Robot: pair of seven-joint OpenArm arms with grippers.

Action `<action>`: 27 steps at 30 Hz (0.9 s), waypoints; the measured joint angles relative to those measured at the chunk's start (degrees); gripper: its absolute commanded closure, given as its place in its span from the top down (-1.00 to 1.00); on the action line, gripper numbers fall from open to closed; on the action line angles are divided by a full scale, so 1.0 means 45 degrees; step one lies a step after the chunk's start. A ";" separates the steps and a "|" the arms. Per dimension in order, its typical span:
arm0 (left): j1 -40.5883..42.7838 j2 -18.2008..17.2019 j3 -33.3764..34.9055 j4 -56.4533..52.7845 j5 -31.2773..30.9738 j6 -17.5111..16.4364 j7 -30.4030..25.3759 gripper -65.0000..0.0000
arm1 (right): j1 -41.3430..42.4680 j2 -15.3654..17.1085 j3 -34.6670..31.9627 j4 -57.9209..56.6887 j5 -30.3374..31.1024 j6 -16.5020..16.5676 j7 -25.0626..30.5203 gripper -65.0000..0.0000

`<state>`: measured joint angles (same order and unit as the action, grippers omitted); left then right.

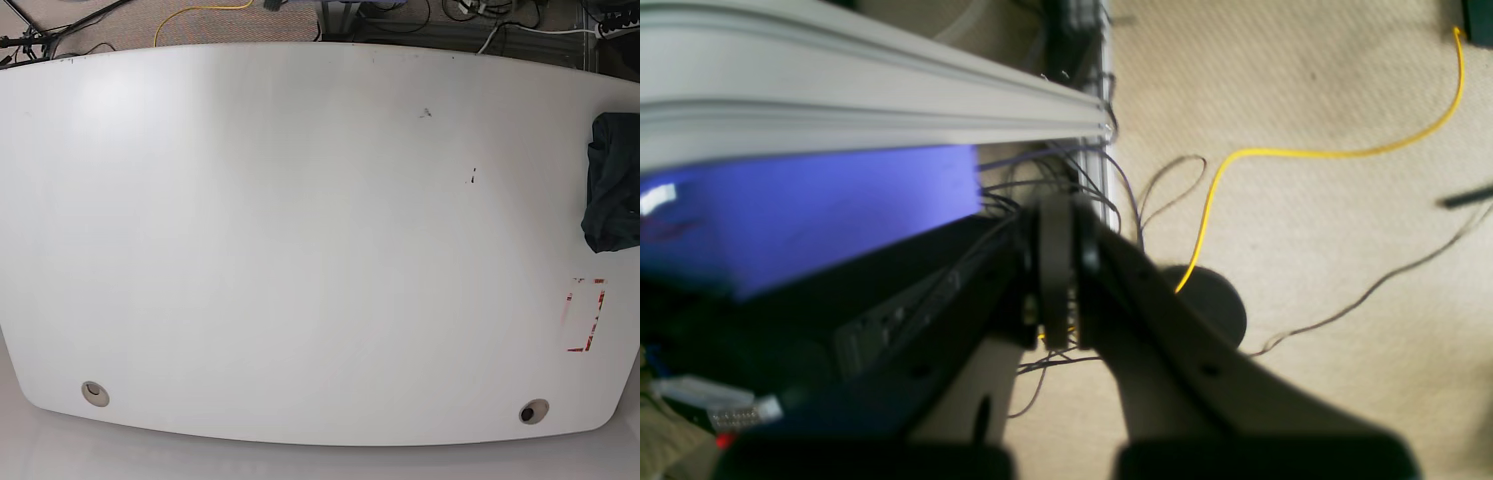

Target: Fold the T-shirt properly

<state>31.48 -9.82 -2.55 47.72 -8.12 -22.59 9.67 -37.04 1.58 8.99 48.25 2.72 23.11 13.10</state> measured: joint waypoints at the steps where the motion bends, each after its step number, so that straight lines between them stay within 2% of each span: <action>1: -0.0389 -0.0019 0.0117 -0.0607 0.0087 0.0146 -0.0199 0.12 | 0.0219 0.0019 -0.0010 -0.0306 0.0000 -0.0039 0.0083 -0.98; 7: -0.2215 0.0019 0.0549 -0.3327 0.0146 0.0447 -0.0102 0.12 | 0.1350 0.0359 0.0015 -0.1642 0.0010 -0.0146 -0.0078 -0.98; 19: -0.4522 0.0384 0.0563 -0.6115 0.0165 0.0452 -0.0160 0.12 | 0.3551 0.0913 -0.0015 -0.4857 0.0005 -0.0136 -0.0389 -0.98; 22: -0.4925 0.0345 0.0563 -0.6562 0.0165 0.0860 -0.0112 0.12 | 0.3934 0.1005 -0.0015 -0.5333 0.0005 -0.0146 -0.0695 -0.98; 27: -0.5100 0.0311 0.1127 -0.6785 0.0257 0.2006 -0.0578 0.12 | 0.4444 0.0947 -0.0015 -0.5751 -0.0797 -0.0151 -0.0874 -0.98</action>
<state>8.54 -8.43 2.52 17.19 -6.96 -13.56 7.07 -17.04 5.85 8.93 22.37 -0.86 22.44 9.17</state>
